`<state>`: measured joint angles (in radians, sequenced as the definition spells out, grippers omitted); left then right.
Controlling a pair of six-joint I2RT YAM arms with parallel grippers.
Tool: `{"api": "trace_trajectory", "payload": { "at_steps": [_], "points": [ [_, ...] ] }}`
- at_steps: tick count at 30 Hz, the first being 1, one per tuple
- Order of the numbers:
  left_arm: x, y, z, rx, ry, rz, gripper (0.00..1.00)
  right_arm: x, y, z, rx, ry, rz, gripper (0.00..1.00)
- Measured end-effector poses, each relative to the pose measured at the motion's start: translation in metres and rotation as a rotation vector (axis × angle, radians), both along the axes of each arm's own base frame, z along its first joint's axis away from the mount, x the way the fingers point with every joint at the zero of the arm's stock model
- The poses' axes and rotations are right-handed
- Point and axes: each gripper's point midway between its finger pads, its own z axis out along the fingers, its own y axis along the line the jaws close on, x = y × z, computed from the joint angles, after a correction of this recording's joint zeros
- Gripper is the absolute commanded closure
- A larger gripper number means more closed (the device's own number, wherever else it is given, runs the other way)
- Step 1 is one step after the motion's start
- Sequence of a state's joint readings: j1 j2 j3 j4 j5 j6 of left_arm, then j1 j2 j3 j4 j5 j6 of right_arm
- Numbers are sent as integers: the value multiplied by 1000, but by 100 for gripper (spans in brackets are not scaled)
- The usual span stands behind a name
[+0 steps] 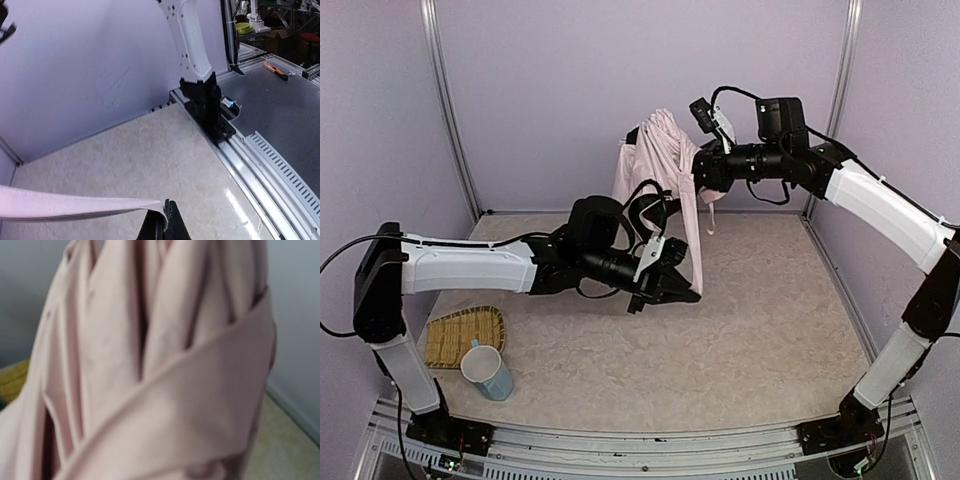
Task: Put away the umbrella
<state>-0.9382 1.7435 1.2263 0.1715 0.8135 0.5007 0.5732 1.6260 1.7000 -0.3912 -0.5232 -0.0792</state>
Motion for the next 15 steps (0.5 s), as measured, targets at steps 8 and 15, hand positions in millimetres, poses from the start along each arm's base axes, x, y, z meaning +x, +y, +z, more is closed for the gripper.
{"api": "trace_trajectory", "payload": {
  "at_steps": [8,15],
  "points": [
    [-55,-32,110,-226,-177,-153,100,6,5,-19,-12,28,11,100],
    [-21,61,123,-199,-236,-24,100,15,-27,-42,-42,62,-15,100]
  ]
}}
